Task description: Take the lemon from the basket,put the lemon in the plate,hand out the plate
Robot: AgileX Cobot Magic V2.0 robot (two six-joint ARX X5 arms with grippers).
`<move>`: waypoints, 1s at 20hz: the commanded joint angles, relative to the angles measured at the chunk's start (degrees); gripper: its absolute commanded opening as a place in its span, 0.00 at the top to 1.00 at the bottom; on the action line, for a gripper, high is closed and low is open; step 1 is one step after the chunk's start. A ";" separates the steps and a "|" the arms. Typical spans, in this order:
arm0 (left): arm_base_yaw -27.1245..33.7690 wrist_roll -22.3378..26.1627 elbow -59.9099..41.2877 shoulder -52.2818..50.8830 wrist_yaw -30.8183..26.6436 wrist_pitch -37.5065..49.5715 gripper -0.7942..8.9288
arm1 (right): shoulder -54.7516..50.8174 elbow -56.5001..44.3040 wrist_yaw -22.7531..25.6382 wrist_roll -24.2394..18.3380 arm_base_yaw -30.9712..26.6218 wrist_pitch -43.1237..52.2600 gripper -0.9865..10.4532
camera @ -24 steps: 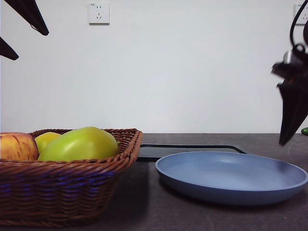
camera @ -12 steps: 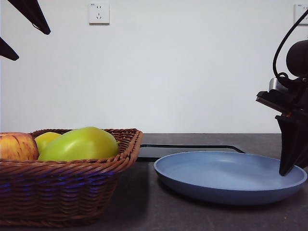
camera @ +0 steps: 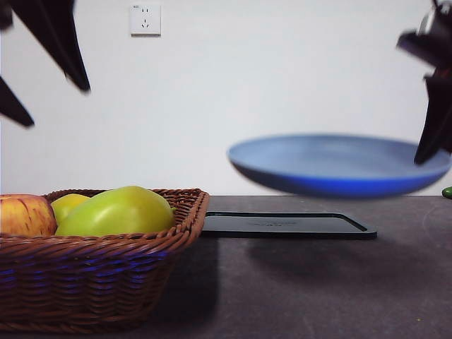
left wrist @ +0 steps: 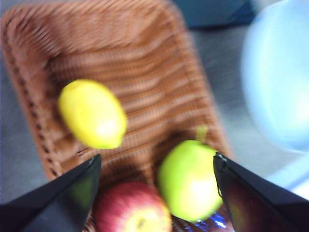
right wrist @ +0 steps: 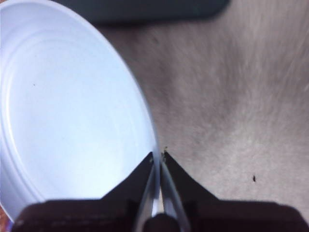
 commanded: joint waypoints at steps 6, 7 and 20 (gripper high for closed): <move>-1.40 -4.22 0.83 14.99 -5.18 6.36 0.50 | -8.07 0.85 -0.11 0.35 0.09 -0.15 0.91; -1.44 -4.24 0.83 16.61 -6.25 6.75 0.50 | -8.28 0.85 -0.07 0.35 0.09 -0.20 0.91; -3.48 -2.05 0.83 25.57 -10.99 13.68 0.51 | -8.35 0.85 0.15 0.33 0.07 -0.24 0.91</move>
